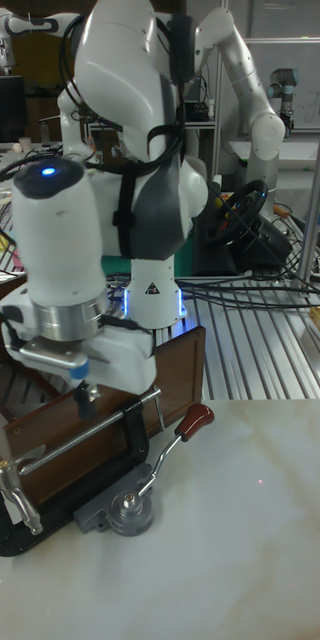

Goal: Turn off the water tap

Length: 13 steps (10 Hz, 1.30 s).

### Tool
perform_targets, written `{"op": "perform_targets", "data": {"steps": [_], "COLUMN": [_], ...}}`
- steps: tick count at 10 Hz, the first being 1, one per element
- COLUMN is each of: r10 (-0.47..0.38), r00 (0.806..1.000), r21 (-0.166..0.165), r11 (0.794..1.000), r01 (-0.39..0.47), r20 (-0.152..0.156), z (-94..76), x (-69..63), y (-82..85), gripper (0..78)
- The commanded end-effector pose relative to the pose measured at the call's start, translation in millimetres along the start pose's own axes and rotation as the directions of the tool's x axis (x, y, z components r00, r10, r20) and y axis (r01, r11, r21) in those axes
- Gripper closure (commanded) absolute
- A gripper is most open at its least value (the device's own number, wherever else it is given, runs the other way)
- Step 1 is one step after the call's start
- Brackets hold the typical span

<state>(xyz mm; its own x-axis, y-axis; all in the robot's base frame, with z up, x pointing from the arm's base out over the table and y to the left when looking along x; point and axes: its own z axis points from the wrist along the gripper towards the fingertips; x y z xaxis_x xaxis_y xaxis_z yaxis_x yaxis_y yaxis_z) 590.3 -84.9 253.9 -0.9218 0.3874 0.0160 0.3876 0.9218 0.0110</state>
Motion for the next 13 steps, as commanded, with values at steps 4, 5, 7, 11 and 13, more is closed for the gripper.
{"op": "perform_targets", "data": {"steps": [4,5,7,11,13], "r10": [0.088,0.091,0.098,0.132,0.131], "r00": [0.996,0.996,0.995,0.99,0.99], "r21": [0.031,0.037,0.044,0.08,0.092], "r11": [0.996,0.995,0.994,0.988,0.988], "r01": [-0.088,-0.091,-0.098,-0.129,-0.126], "r20": [0.0,-0.002,-0.008,-0.041,-0.05], "z": [4.4,2.4,0.6,8.1,13.2], "x": [-30.7,-34.7,-40.9,-47.6,-52.8], "y": [-19.9,-19.5,-19.3,-26.8,-35.7], "gripper": [77.6,77.6,77.6,77.6,77.6]}}
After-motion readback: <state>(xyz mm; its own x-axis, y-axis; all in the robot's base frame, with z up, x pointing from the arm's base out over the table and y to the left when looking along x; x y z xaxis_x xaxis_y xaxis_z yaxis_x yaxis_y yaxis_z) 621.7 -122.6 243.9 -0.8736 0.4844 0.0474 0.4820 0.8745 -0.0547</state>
